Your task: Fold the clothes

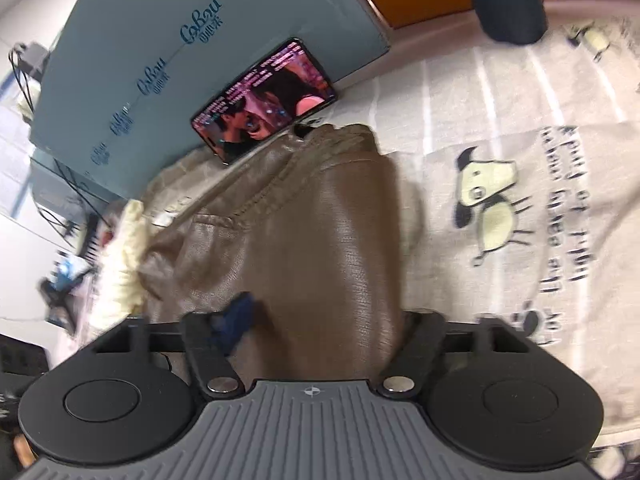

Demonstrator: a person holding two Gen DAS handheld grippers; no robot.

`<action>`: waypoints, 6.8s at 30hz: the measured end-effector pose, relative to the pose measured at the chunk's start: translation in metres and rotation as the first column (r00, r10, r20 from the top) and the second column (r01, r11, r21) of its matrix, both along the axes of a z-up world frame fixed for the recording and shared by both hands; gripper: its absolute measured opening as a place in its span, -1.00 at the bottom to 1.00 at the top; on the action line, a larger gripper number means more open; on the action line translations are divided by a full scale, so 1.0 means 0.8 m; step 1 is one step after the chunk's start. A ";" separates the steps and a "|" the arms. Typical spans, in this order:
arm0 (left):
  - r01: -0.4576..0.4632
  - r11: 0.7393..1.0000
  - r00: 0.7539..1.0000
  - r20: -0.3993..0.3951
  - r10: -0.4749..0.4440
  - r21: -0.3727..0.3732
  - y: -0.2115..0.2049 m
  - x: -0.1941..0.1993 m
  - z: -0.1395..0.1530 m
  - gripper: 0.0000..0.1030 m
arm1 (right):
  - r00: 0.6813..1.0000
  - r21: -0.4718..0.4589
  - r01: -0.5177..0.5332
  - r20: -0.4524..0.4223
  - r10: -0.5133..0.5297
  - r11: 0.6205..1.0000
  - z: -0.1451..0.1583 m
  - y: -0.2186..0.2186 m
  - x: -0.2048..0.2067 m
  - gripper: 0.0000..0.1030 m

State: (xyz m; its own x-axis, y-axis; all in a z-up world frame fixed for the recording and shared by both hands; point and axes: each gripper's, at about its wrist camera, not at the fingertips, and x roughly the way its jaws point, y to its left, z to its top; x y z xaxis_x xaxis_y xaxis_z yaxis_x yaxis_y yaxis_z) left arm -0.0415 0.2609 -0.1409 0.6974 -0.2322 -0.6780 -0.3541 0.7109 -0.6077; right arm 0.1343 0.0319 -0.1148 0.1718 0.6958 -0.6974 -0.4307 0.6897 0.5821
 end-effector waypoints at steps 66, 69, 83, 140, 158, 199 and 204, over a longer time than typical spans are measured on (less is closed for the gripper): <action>0.518 0.779 0.785 0.165 -0.597 0.353 -0.418 0.271 0.076 0.57 | 0.566 -0.152 0.819 0.372 -0.735 0.554 0.066 -0.439 0.072 0.25; 0.520 0.780 0.784 0.170 -0.598 0.348 -0.413 0.271 0.079 0.65 | 0.556 -0.165 0.826 0.395 -0.732 0.538 0.072 -0.438 0.069 0.43; 0.402 0.839 0.775 0.352 -0.525 0.367 -0.365 0.193 0.162 0.86 | 0.358 0.047 0.845 0.691 -0.629 0.532 0.230 -0.371 -0.061 0.67; 0.055 0.762 0.831 0.393 -0.393 0.645 -0.269 -0.018 0.202 1.00 | 0.480 0.110 0.740 0.604 -0.636 0.663 0.178 -0.204 -0.210 1.00; 0.028 0.765 0.843 0.396 -0.365 0.643 -0.264 -0.020 0.204 1.00 | 0.492 0.096 0.743 0.594 -0.637 0.663 0.175 -0.204 -0.207 1.00; 0.025 0.771 0.849 0.393 -0.353 0.637 -0.260 -0.015 0.203 1.00 | 0.506 0.085 0.735 0.592 -0.628 0.673 0.172 -0.199 -0.202 1.00; 0.025 0.771 0.849 0.393 -0.352 0.636 -0.260 -0.015 0.203 1.00 | 0.504 0.086 0.736 0.593 -0.628 0.672 0.173 -0.200 -0.203 1.00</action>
State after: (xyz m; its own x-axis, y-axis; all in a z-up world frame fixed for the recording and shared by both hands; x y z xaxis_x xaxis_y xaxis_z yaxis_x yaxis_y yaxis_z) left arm -0.0534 0.0528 0.0214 0.9440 -0.0650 -0.3236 0.0376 0.9952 -0.0901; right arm -0.0278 -0.1278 0.0232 0.9140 0.0856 -0.3966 0.0271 0.9625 0.2701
